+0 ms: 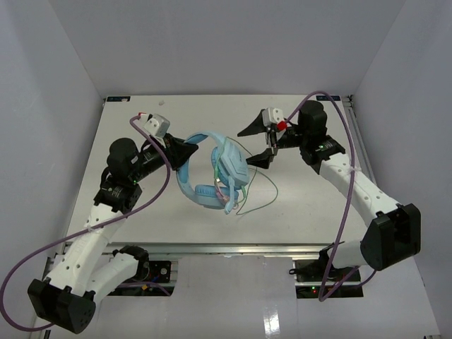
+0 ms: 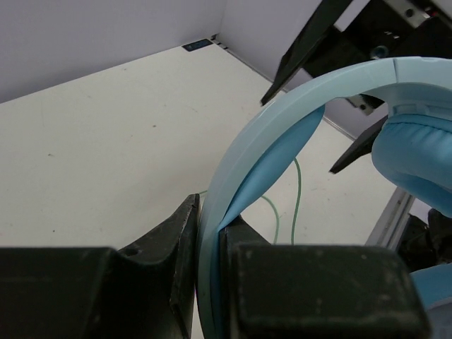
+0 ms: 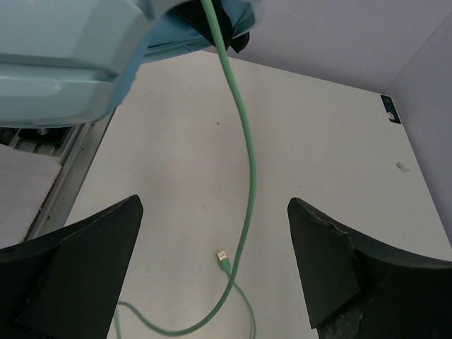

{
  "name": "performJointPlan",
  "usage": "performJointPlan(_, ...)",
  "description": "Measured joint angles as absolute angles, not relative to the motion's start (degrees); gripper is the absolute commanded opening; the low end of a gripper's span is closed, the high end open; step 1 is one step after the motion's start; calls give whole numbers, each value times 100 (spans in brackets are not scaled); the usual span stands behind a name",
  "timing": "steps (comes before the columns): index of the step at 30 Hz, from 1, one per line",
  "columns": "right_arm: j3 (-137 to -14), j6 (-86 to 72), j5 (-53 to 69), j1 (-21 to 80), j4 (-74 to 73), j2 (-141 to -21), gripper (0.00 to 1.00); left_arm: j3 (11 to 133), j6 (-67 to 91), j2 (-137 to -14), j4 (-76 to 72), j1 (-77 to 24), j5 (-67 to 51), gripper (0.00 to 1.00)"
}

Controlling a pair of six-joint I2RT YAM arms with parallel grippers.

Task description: Wrap the headphones

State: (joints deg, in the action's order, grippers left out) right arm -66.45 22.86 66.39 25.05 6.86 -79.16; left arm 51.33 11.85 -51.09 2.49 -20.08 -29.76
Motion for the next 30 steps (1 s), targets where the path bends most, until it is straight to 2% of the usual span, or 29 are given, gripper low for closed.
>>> performJointPlan(3,-6731,1955,6490,2720,1028,-8248,92,5226,1284,-5031,278,-2008,-3173,0)
performJointPlan(6,-6755,1512,6389,2804,1390,-8575,100,5263,1370,-4974,295,-2008,-3281,0)
performJointPlan(8,-6744,1273,6331,2859,1566,-8720,90,5280,1454,-4954,301,-2009,-3307,0)
performJointPlan(11,-6579,878,6316,3002,1921,-8772,80,5357,1657,-4962,298,-2010,-3235,0)
performJointPlan(13,-6299,391,6346,3102,2513,-8758,76,5472,1872,-4987,273,-2010,-3064,0)
performJointPlan(17,-5444,-686,6482,3219,3791,-8696,60,5835,2418,-5102,124,-2010,-2414,0)
performJointPlan(24,-4604,-1798,6521,3676,5075,-8374,56,6257,3543,-5322,-310,-2010,-834,0)
performJointPlan(30,-4628,-1723,6341,4036,4883,-8092,49,6604,4288,-5870,-670,-2010,315,0)
